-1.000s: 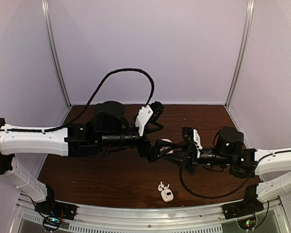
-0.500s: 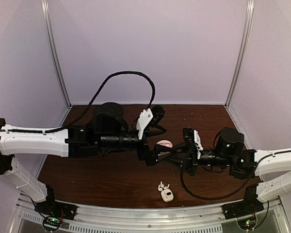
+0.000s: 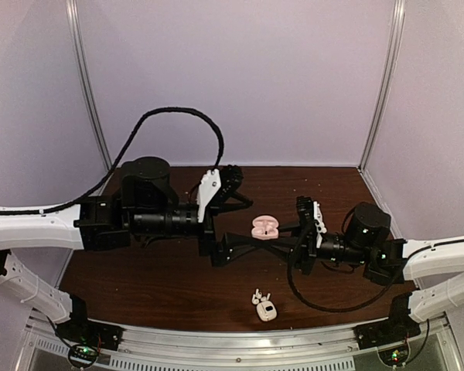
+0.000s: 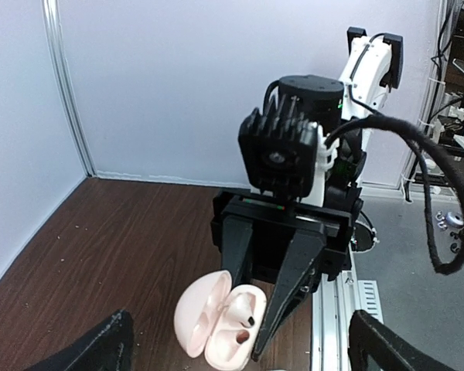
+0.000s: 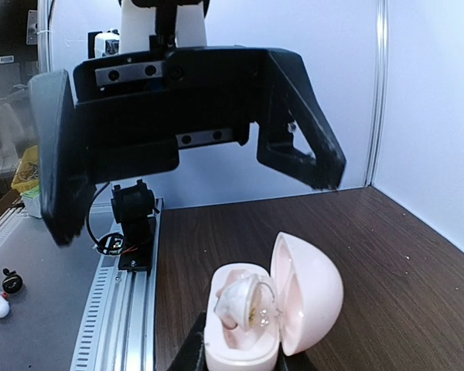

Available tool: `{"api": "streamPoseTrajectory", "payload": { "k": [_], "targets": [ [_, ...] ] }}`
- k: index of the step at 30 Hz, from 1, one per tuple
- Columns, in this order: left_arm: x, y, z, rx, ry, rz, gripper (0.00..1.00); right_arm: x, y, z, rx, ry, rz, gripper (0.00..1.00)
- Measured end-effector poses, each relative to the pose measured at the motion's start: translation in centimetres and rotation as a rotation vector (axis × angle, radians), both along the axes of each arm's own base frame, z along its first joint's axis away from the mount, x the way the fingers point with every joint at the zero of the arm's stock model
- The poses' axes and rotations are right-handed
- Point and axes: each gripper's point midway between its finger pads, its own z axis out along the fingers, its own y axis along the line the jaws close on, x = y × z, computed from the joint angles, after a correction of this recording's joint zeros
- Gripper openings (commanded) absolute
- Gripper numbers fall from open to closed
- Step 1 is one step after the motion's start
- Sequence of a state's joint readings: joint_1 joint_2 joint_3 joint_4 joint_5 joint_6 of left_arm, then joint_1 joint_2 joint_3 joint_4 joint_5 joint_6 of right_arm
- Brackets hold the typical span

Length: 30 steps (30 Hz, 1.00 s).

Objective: Insert the wireless bluetooth earbuds into the charging case
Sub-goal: Adjust the right earbud in the right side groove of the charging case.

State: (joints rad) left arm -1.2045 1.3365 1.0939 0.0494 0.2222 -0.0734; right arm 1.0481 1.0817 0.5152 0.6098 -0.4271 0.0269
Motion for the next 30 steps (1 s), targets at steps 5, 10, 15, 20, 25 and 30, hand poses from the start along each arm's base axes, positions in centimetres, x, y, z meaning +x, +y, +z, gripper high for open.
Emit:
{"api": "streamPoseTrajectory", "payload": {
  "k": [5,10,15,20,25,30],
  "targets": [
    [-0.5,2.7,3.0,-0.046,-0.107,0.018,0.77,0.0,0.0,0.0,-0.001,0.002,0.002,0.0],
    [-1.8,2.9,2.3,0.008,-0.2,-0.036,0.62,-0.4,0.1,-0.3,-0.018,-0.015,0.022,0.0],
    [-3.9,1.2,-1.0,0.122,-0.252,-0.128,0.58,-0.7,0.1,-1.0,-0.046,-0.031,0.045,0.0],
    [-4.9,-0.3,-3.0,0.191,-0.301,-0.17,0.57,-1.0,0.3,-1.2,-0.058,-0.032,0.065,0.0],
    [-4.6,-0.5,-3.4,0.214,-0.332,-0.159,0.57,-1.1,0.4,-1.4,-0.07,-0.032,0.074,0.0],
    [-4.0,-0.5,-3.0,0.217,-0.354,-0.129,0.58,-1.2,0.5,-1.4,-0.072,-0.031,0.081,0.0]
  ]
}}
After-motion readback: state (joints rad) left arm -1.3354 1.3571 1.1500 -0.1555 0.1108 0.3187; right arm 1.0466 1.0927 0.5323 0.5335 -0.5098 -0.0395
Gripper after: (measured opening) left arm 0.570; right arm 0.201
